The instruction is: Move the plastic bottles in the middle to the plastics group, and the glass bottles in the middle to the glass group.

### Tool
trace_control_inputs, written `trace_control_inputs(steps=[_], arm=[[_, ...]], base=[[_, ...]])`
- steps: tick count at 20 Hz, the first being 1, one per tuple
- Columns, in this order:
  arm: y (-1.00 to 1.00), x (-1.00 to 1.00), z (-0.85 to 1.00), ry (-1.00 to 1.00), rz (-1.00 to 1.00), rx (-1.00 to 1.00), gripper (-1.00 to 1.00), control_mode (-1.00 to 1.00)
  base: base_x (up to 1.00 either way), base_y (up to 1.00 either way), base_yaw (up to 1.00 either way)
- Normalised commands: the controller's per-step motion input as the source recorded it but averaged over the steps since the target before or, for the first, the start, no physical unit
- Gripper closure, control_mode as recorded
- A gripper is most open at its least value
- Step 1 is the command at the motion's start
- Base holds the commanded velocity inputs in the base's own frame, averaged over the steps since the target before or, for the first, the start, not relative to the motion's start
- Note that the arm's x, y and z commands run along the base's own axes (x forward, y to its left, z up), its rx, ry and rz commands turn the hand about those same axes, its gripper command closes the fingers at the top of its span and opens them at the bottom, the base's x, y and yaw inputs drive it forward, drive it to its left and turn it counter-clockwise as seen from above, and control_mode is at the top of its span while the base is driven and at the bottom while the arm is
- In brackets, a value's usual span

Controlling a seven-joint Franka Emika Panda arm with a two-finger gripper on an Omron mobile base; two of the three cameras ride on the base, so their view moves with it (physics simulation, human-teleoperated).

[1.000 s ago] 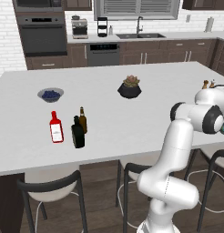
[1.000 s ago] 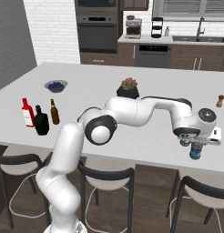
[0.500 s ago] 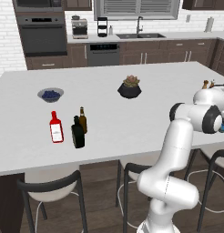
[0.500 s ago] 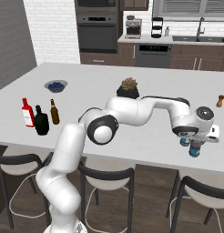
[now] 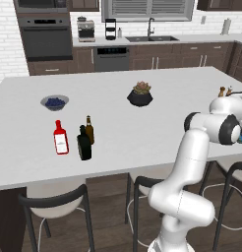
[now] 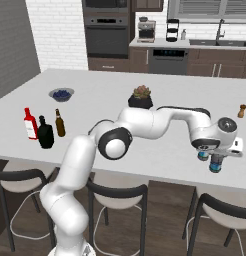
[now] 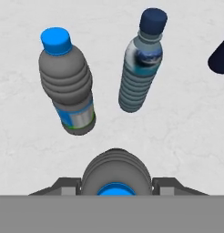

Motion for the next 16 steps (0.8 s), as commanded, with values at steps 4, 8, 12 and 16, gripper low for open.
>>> trace_control_inputs(steps=[4, 8, 12, 16], arm=[[0.00, 0.18, -0.03, 0.00, 0.00, 0.00, 1.00, -1.00], [0.00, 0.19, -0.12, 0.00, 0.00, 0.00, 1.00, -1.00], [0.00, 0.13, -0.24, 0.00, 0.00, 0.00, 1.00, -1.00], [0.00, 0.02, -0.24, 0.00, 0.00, 0.00, 1.00, -1.00]], base=[[0.00, 0.00, 0.00], [0.00, 0.00, 0.00], [0.00, 0.00, 0.00], [0.00, 0.00, 0.00]])
